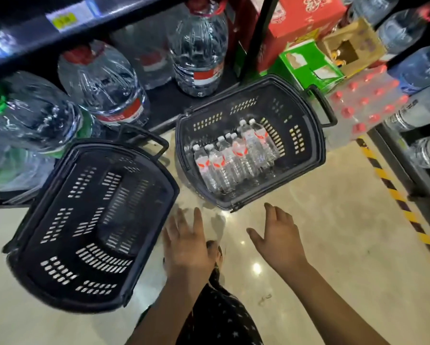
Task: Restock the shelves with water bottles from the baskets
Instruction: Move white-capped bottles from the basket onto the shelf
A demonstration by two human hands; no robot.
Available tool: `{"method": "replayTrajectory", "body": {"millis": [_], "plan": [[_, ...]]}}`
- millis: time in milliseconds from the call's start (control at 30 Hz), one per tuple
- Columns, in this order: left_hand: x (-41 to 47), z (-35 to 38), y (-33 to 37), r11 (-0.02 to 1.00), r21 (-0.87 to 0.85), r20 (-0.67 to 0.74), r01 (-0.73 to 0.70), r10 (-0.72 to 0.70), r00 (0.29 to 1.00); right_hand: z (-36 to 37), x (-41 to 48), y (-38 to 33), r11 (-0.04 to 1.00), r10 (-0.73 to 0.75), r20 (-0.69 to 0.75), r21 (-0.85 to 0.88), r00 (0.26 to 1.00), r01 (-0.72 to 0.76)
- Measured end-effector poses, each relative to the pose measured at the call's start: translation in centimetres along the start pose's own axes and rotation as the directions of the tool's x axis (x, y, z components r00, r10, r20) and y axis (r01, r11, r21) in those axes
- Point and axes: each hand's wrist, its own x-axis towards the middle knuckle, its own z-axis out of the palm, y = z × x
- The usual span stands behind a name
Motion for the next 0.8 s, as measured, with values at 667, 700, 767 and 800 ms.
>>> {"method": "replayTrajectory", "body": {"millis": [667,700,767,800], "plan": [[11.8,-4.6,0.0,0.998,-0.015,0.047,-0.069,0.069,0.997,-0.5,7.0,-2.9,0.968,0.141,0.11,0.195,0.984,-0.161],[12.5,-4.5,0.6,0.999,-0.011,0.072,-0.045,0.046,0.996,-0.7,7.7,-2.2,0.969,0.138,0.11,0.19,0.984,-0.158],[13.6,-4.3,1.9,0.999,0.0,0.081,-0.035,0.035,0.996,-1.3,9.5,-0.5,0.97,0.145,0.114,0.18,0.983,-0.164],[14.2,-4.3,2.7,1.0,-0.01,0.071,-0.028,0.029,0.997,-1.8,10.5,0.4,0.969,0.146,0.122,0.183,0.982,-0.167]]}}
